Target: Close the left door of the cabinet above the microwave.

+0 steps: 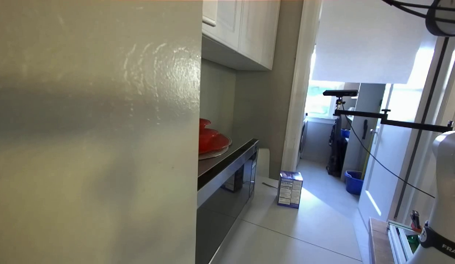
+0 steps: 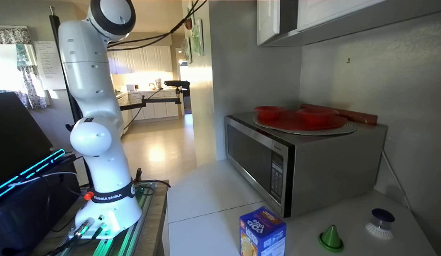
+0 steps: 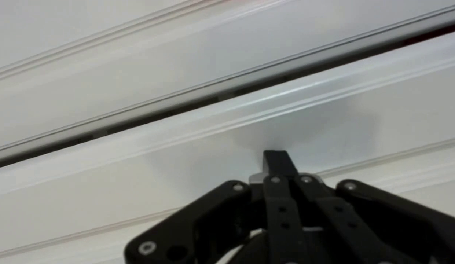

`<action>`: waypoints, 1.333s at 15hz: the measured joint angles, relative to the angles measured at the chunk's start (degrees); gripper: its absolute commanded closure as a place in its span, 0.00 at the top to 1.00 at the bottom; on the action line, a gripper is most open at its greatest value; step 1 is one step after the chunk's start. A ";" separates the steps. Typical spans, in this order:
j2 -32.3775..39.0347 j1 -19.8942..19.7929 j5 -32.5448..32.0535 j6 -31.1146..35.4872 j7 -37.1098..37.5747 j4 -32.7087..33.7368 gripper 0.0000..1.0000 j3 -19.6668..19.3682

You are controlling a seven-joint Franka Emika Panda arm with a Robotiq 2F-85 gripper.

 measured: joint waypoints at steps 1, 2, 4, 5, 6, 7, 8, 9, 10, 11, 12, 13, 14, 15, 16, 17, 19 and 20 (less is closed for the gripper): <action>0.91 0.14 -0.18 0.00 0.00 1.01 0.00 -0.11; 1.75 0.37 -0.36 0.00 0.00 1.91 0.00 -0.23; 2.88 0.78 -0.40 0.04 0.00 3.26 0.00 -0.37; 2.94 0.78 -0.37 0.08 0.00 3.37 0.00 -0.25; 2.83 0.83 -0.26 0.31 0.00 3.36 0.00 -0.02; 2.43 0.88 -0.18 0.50 -0.15 3.10 0.00 0.26; 1.68 0.95 0.22 0.71 -0.41 2.34 0.00 0.47; 0.57 1.00 1.19 0.78 -0.75 0.96 0.00 0.69; -1.03 1.01 2.77 0.84 -1.27 -1.21 0.00 0.77; -2.92 1.02 4.88 0.85 -1.63 -3.97 0.00 0.77; -4.86 1.04 7.14 0.82 -2.09 -7.00 0.00 0.71; -6.72 1.09 9.46 0.75 -2.39 -10.09 0.00 0.50; -8.36 1.21 11.69 0.64 -2.53 -13.08 0.00 0.12; -9.90 1.41 13.87 0.49 -2.59 -16.15 0.00 -0.40; -11.31 1.64 15.57 0.29 -2.60 -19.13 0.00 -0.93; -12.67 1.91 16.88 0.15 -2.60 -22.22 0.00 -1.47; -15.30 2.51 19.44 -0.20 -2.60 -28.46 0.00 -2.46; -16.60 2.72 20.66 -0.41 -2.60 -31.56 0.00 -2.74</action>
